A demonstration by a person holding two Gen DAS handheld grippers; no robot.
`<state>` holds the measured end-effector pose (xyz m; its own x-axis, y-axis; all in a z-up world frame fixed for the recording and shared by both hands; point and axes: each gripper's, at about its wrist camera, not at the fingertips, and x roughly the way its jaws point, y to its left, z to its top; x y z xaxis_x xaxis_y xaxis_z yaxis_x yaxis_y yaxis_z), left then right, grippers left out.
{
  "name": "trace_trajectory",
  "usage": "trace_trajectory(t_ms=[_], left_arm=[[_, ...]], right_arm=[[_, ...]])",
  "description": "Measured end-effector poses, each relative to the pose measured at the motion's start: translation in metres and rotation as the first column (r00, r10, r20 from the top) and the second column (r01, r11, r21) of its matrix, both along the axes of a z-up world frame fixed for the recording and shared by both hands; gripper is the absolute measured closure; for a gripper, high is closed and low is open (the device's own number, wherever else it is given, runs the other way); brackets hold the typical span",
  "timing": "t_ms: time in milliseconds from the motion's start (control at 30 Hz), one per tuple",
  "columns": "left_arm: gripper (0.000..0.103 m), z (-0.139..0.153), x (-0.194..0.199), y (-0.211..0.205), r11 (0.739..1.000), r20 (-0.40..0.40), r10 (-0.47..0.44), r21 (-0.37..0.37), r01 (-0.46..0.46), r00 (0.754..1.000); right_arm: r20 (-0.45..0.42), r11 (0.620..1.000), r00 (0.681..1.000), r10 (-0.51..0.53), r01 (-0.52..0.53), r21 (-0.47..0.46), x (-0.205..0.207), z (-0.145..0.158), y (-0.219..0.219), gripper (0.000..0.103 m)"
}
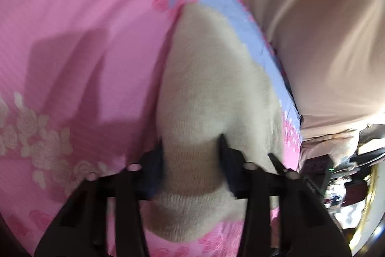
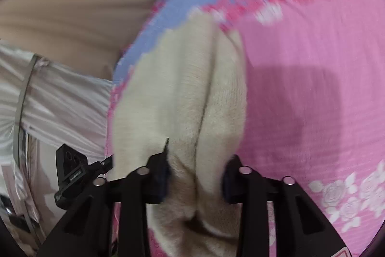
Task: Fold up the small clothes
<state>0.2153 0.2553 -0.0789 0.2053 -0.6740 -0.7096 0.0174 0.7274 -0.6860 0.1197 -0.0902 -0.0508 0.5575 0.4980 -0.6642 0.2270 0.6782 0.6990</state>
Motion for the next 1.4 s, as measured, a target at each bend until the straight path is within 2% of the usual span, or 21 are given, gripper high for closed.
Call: trace_trajectory(t_ms=[100, 167, 233, 333, 367, 433, 533, 567, 600, 667, 700, 767, 800, 833, 900, 967, 1033, 1133, 1167, 1233, 1400], left_arm=[[0.071, 0.039, -0.012, -0.006, 0.997, 0.074, -0.036, -0.062, 0.041, 0.997], [0.071, 0.056, -0.023, -0.012, 0.995, 0.108, -0.054, -0.079, 0.062, 0.993], [0.069, 0.047, -0.033, -0.025, 0.996, 0.113, -0.078, -0.04, 0.083, 0.991], [0.067, 0.007, -0.044, -0.052, 0.989, 0.068, -0.114, 0.098, 0.107, 0.991], [0.061, -0.002, -0.049, -0.055, 0.986, 0.067, -0.113, 0.127, 0.104, 0.991], [0.06, 0.008, -0.059, -0.059, 0.976, 0.14, -0.129, 0.192, 0.101, 0.982], [0.06, 0.025, -0.07, -0.057, 0.947, 0.206, -0.156, 0.309, 0.087, 0.966], [0.057, 0.024, -0.072, -0.055, 0.944, 0.196, -0.155, 0.319, 0.087, 0.968], [0.055, 0.022, -0.072, -0.054, 0.945, 0.184, -0.148, 0.318, 0.083, 0.972], [0.047, 0.019, -0.076, -0.047, 0.958, 0.148, -0.107, 0.278, 0.063, 0.983], [0.047, 0.019, -0.075, -0.046, 0.963, 0.134, -0.096, 0.261, 0.058, 0.986], [0.046, 0.014, -0.07, -0.046, 0.969, 0.114, -0.081, 0.242, 0.051, 0.99], [0.046, 0.015, -0.071, -0.046, 0.965, 0.121, -0.091, 0.254, 0.058, 0.988], [0.046, 0.014, -0.072, -0.048, 0.958, 0.134, -0.103, 0.279, 0.062, 0.986], [0.052, 0.016, -0.079, -0.049, 0.94, 0.165, -0.114, 0.337, 0.053, 0.98], [0.055, 0.021, -0.082, -0.044, 0.897, 0.21, -0.105, 0.441, 0.001, 0.972], [0.055, 0.018, -0.084, -0.038, 0.86, 0.22, -0.097, 0.509, -0.03, 0.971], [0.05, 0.011, -0.081, -0.031, 0.868, 0.197, -0.068, 0.494, -0.04, 0.978], [0.043, 0.011, -0.082, -0.031, 0.876, 0.203, -0.067, 0.48, -0.039, 0.977], [0.04, 0.013, -0.083, -0.035, 0.867, 0.214, -0.064, 0.496, -0.052, 0.975], [0.041, 0.036, -0.094, -0.023, 0.891, 0.233, -0.01, 0.444, -0.098, 0.972]], right_arm=[[0.097, 0.996, 0.995, 0.011, -0.002, -0.091, -0.022, 0.059, -0.005, 0.078], [0.11, 0.99, 0.994, 0.007, 0.009, -0.141, -0.041, 0.074, -0.015, 0.078], [0.05, 0.976, 0.999, -0.011, 0.021, -0.215, -0.053, 0.056, -0.024, 0.075], [-0.14, 0.968, 0.989, -0.043, 0.006, -0.253, -0.057, -0.014, -0.04, 0.069], [-0.18, 0.972, 0.981, -0.072, 0.028, -0.235, -0.062, -0.029, -0.047, 0.067], [-0.11, 0.976, 0.985, -0.136, 0.114, -0.187, -0.076, -0.013, -0.05, 0.066], [-0.022, 0.956, 0.995, -0.097, 0.086, -0.281, -0.081, 0.026, -0.038, 0.063], [-0.028, 0.95, 0.997, -0.068, 0.056, -0.308, -0.077, 0.029, -0.034, 0.056], [-0.042, 0.943, 0.998, -0.046, 0.03, -0.33, -0.07, 0.028, -0.033, 0.043], [-0.072, 0.929, 0.996, -0.053, 0.023, -0.369, -0.055, 0.02, -0.035, 0.035], [-0.086, 0.938, 0.994, -0.062, 0.029, -0.346, -0.047, 0.012, -0.038, 0.034], [-0.102, 0.983, 0.993, -0.06, 0.041, -0.182, -0.04, -0.015, -0.05, 0.037], [-0.098, 0.993, 0.994, -0.045, 0.034, -0.11, -0.031, -0.026, -0.05, 0.067], [-0.095, 0.996, 0.995, -0.031, 0.022, -0.088, -0.023, -0.026, -0.046, 0.075], [-0.028, 0.991, 0.999, 0.02, -0.024, -0.13, -0.011, -0.006, -0.025, 0.077], [0.062, 0.985, 0.993, 0.104, -0.094, -0.145, 0.001, 0.025, 0.002, 0.079], [0.061, 0.964, 0.988, 0.14, -0.122, -0.238, 0.011, 0.033, 0.017, 0.08], [-0.089, 0.925, 0.992, 0.09, -0.116, -0.362, 0.014, -0.005, 0.007, 0.077], [-0.103, 0.922, 0.992, 0.077, -0.11, -0.37, 0.01, -0.015, 0.002, 0.07], [-0.072, 0.963, 0.997, 0.022, -0.041, -0.266, -0.005, -0.016, -0.014, 0.06], [0.008, 0.958, 0.999, -0.047, 0.047, -0.284, -0.048, 0.035, -0.017, 0.053]])
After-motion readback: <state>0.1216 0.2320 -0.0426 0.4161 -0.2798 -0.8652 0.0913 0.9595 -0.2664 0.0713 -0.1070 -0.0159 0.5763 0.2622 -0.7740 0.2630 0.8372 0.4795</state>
